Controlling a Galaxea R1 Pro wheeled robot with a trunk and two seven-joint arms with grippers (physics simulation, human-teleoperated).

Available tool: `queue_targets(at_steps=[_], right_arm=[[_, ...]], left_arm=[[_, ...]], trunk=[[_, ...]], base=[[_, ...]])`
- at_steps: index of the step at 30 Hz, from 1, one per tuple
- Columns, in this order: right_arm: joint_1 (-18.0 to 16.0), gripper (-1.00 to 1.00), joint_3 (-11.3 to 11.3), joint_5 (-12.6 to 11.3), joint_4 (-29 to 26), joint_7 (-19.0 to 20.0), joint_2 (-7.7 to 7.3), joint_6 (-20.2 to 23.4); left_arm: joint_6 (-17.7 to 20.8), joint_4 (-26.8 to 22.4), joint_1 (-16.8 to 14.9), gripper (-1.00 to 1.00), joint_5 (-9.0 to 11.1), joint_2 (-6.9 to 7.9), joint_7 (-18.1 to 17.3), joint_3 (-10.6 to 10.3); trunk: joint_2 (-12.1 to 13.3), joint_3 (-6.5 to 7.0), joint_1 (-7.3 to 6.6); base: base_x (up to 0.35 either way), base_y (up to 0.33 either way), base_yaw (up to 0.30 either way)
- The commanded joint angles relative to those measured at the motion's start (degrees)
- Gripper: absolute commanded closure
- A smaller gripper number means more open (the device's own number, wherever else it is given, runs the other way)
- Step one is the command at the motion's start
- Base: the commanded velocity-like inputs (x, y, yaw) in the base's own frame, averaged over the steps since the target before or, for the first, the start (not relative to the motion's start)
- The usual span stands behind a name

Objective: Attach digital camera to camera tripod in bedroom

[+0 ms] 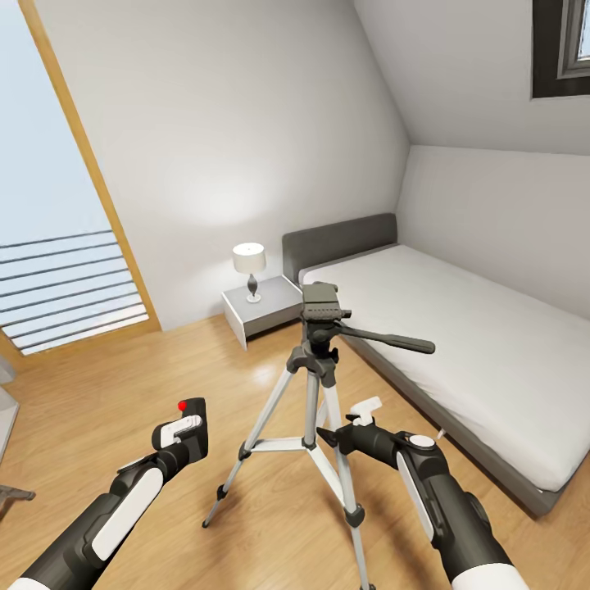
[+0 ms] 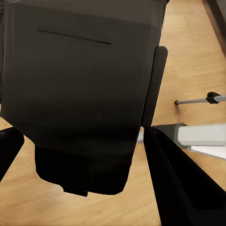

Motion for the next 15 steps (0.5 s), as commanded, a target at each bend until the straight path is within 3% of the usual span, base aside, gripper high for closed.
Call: queue_targets(at_steps=[1, 13, 14, 15], right_arm=[[0.0, -1.00, -0.1, 0.4, -0.1, 0.3, 0.05, 0.2], [0.0, -1.00, -0.1, 0.4, -0.1, 0.3, 0.07, 0.2], [0.0, 1.00, -0.1, 0.4, -0.1, 0.3, 0.06, 0.2], [0.0, 1.00, -0.1, 0.4, -0.1, 0.3, 0.06, 0.2]], left_arm=[[0.0, -0.1, -0.1, 1.00, 0.4, 0.07, 0.4, -0.2], [0.1, -0.1, -0.1, 1.00, 0.4, 0.07, 0.4, -0.2], [0.1, -0.1, -0.1, 1.00, 0.4, 0.07, 0.4, -0.2], [0.1, -0.1, 0.0, 1.00, 0.4, 0.07, 0.4, -0.2]], trunk=[[-0.1, -0.12, 0.04], [-0.1, -0.12, 0.04], [-0.1, -0.12, 0.04], [-0.1, -0.12, 0.04]], base=[[0.011, 0.000, 0.000], [0.003, 0.000, 0.000], [0.000, 0.000, 0.000], [0.000, 0.000, 0.000]])
